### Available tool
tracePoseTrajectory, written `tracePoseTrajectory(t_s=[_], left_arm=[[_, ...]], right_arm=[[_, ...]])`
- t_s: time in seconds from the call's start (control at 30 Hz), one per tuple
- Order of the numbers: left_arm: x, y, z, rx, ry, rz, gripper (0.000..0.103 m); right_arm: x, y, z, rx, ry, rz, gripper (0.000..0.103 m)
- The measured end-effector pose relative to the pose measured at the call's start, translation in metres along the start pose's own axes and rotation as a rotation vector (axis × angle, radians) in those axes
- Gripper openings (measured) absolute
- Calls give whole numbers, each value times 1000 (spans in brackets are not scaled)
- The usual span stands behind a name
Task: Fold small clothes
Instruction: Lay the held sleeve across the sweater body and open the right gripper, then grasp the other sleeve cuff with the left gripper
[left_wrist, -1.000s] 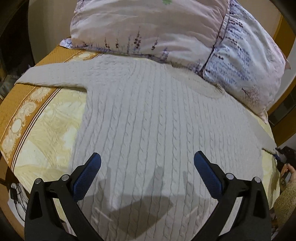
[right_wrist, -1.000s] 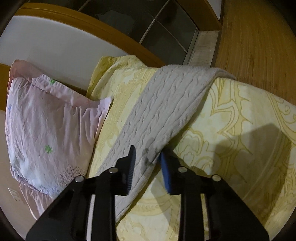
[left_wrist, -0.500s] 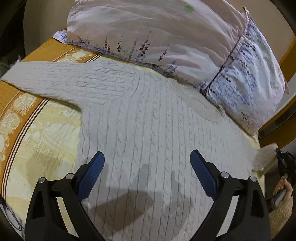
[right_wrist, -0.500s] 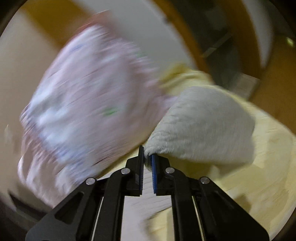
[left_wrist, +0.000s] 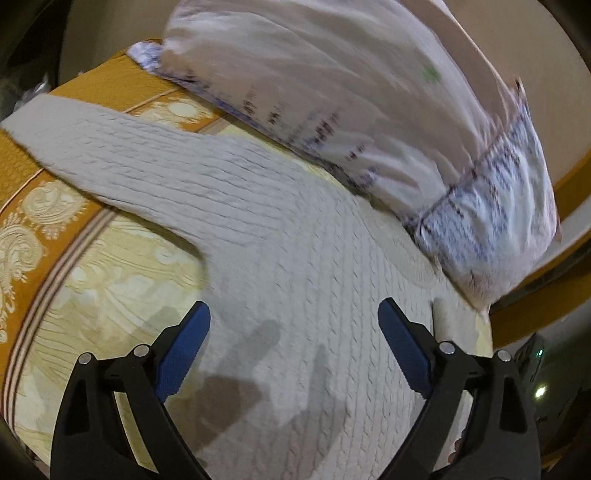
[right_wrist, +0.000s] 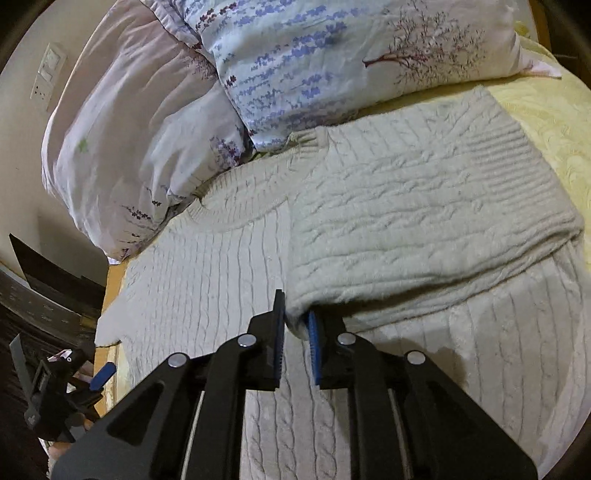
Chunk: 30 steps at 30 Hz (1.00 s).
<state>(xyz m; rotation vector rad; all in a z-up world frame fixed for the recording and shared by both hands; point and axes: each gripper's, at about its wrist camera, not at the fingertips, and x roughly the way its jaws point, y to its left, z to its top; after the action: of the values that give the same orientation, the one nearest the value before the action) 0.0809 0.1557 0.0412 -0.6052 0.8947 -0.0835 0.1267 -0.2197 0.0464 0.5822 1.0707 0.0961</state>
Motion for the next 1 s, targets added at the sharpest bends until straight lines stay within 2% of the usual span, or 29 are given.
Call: tracePoseTrajectory(t_s=[0.07, 0.17, 0.33, 0.37, 0.4, 0.47, 0.53, 0.6, 0.67, 0.7, 0.77, 0.8, 0.87, 1.0], left_arm=[[-4, 15, 6, -59, -8, -6, 90], [-9, 38, 15, -148, -23, -29, 86], [-23, 65, 28, -213, -63, -23, 85], [-26, 72, 32, -226, -71, -21, 84], [-28, 78, 35, -241, -76, -23, 83], [-32, 88, 41, -272, -83, -23, 81], [-36, 99, 46, -303, -97, -25, 80], [-40, 111, 51, -338, -112, -23, 80], [-43, 121, 55, -368, -124, -34, 79], [-44, 126, 57, -384, -130, -38, 79], [-45, 136, 60, -412, -137, -42, 79], [-44, 141, 62, -428, -138, -44, 79], [-43, 151, 65, -463, -142, -48, 79], [-42, 173, 71, -526, -157, -47, 78]], right_arm=[[-1, -2, 6, 27, -7, 1, 29], [-6, -4, 15, 84, -35, 4, 37], [-17, -28, 26, 235, -138, -96, 37], [-19, -31, 30, 249, -165, -147, 25], [-20, -31, 34, 240, -174, -173, 15], [-24, -13, 42, 172, -211, -206, 8], [-28, 10, 47, 85, -246, -183, 7], [-26, 52, 44, -44, -266, -136, 7], [-15, 83, 37, -130, -242, -99, 7], [-2, 102, 28, -186, -203, -81, 8], [25, 125, 8, -267, -89, -57, 16], [45, 135, -5, -311, -1, -49, 20], [67, 147, -30, -379, 125, -55, 46], [54, 156, -55, -426, 138, 20, 64]])
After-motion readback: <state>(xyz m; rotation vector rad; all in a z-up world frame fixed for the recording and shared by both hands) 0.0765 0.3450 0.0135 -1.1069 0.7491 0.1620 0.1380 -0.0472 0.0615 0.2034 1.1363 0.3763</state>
